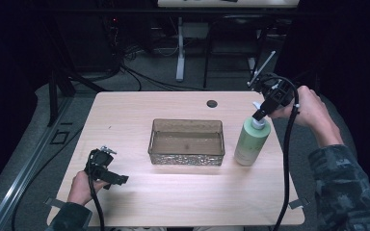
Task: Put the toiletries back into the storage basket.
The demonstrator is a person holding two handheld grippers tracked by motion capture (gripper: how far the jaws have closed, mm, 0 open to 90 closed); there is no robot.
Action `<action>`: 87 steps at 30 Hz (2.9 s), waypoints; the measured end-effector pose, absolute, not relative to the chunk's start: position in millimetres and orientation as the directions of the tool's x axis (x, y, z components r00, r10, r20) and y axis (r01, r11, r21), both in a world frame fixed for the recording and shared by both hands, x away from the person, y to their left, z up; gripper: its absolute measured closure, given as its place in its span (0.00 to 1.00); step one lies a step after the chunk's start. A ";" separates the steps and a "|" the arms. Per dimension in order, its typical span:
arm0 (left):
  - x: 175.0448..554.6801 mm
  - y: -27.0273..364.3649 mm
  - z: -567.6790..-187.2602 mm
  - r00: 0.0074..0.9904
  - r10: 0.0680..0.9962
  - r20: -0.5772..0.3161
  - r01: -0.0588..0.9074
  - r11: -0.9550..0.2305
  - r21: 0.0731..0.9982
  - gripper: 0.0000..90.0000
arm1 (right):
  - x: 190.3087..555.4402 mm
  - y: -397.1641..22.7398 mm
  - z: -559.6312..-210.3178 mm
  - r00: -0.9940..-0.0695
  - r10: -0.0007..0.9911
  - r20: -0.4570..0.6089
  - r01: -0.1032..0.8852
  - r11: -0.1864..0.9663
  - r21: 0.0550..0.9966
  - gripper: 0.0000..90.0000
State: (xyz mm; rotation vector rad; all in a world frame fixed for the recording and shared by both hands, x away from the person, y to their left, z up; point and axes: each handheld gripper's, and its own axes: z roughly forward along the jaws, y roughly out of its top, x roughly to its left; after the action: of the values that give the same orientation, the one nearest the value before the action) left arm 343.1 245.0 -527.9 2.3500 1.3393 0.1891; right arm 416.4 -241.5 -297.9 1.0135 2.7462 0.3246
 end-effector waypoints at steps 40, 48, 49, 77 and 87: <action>343.1 242.4 -529.5 0.529 0.843 -0.096 0.788 -0.446 0.424 0.00 | 409.1 -247.2 -274.6 -0.762 0.637 -0.115 0.584 0.753 0.305 0.70; 343.7 242.7 -530.3 0.527 0.844 -0.098 0.790 -0.444 0.422 0.00 | 411.1 -243.9 -266.2 -0.768 0.628 -0.127 0.571 0.761 0.310 0.70; 344.0 243.7 -530.2 0.529 0.843 -0.101 0.791 -0.446 0.418 0.00 | 411.3 -243.8 -265.3 -0.768 0.628 -0.126 0.571 0.760 0.312 0.70; 345.4 244.1 -529.4 0.528 0.842 -0.110 0.790 -0.440 0.427 0.00 | 409.9 -230.3 -219.6 -0.775 0.612 -0.158 0.537 0.770 0.345 0.70; 344.9 246.6 -528.2 0.528 0.841 -0.120 0.790 -0.434 0.433 0.00 | 407.7 -220.1 -206.6 -0.783 0.598 -0.169 0.516 0.777 0.361 0.70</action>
State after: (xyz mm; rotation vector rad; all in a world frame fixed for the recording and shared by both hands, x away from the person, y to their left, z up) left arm 344.9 246.6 -528.2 2.3321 1.3316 0.1572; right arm 407.7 -220.1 -206.6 0.8635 2.6964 0.4318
